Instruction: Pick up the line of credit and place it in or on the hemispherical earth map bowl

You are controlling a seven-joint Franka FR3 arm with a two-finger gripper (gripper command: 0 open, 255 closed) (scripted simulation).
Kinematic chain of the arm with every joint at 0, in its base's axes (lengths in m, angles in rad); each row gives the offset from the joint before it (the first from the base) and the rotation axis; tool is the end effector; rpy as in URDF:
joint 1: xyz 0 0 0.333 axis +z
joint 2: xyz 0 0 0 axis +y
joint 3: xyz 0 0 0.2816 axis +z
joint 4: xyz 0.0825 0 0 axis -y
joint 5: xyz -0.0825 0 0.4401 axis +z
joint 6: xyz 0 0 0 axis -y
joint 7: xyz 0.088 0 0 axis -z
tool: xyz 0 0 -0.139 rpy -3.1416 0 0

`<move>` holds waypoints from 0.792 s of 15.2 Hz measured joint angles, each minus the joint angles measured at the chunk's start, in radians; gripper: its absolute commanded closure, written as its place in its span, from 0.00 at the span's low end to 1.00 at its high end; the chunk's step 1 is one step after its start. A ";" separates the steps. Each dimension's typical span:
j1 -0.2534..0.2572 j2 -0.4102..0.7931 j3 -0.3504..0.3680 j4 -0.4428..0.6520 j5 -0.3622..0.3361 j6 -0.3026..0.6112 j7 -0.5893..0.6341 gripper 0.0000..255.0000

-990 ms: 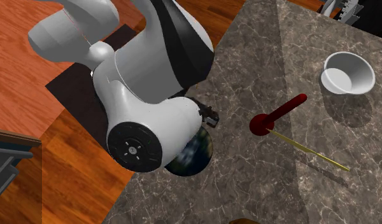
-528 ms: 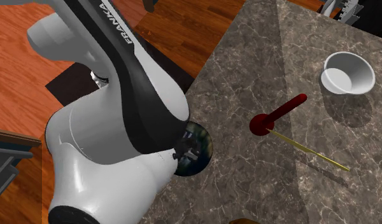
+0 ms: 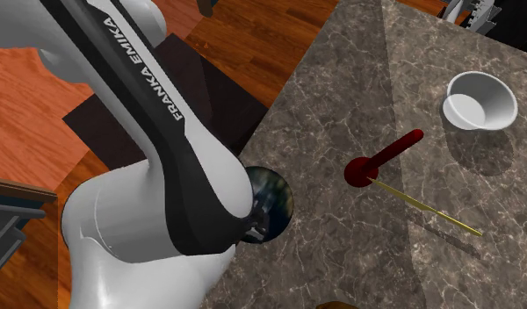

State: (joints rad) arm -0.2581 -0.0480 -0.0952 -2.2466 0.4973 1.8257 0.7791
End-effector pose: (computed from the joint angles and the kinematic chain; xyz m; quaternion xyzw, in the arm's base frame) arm 0.4998 -0.1269 0.2761 -0.7472 0.5990 0.2234 0.1815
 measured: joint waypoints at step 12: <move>0.004 0.090 0.004 -0.051 0.034 0.123 -0.073 1.00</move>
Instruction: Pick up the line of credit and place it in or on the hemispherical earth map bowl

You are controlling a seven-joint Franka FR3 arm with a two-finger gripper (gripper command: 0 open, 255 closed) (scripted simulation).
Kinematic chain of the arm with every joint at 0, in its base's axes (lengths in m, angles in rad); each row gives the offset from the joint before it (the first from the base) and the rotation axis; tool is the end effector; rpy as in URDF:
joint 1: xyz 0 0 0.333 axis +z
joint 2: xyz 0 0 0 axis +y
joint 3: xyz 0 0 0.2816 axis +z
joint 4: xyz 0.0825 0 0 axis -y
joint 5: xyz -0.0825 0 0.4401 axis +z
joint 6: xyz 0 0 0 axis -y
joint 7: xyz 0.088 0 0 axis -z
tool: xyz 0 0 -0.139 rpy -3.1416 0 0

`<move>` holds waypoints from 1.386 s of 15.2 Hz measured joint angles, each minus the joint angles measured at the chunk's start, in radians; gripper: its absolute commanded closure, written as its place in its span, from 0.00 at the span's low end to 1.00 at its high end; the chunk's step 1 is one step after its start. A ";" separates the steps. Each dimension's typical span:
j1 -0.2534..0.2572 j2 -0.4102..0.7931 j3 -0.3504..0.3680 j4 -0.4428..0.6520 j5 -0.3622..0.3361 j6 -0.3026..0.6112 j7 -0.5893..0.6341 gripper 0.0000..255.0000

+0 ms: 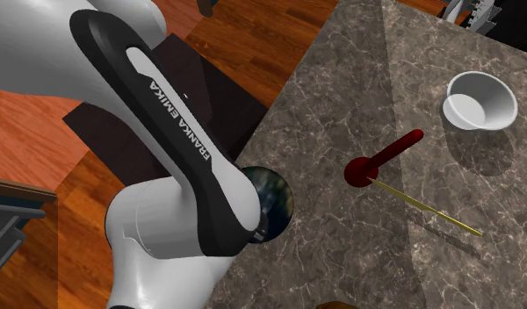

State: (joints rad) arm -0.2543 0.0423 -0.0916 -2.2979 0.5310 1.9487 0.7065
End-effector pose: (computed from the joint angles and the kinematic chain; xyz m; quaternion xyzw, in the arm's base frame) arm 0.4920 -0.1257 0.2113 -0.7472 0.5990 0.2235 0.1814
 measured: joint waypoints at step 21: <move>-0.028 -0.017 -0.027 0.090 -0.042 -0.113 0.017 0.00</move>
State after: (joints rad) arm -0.2818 0.0251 -0.1186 -2.2080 0.4891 1.8362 0.7238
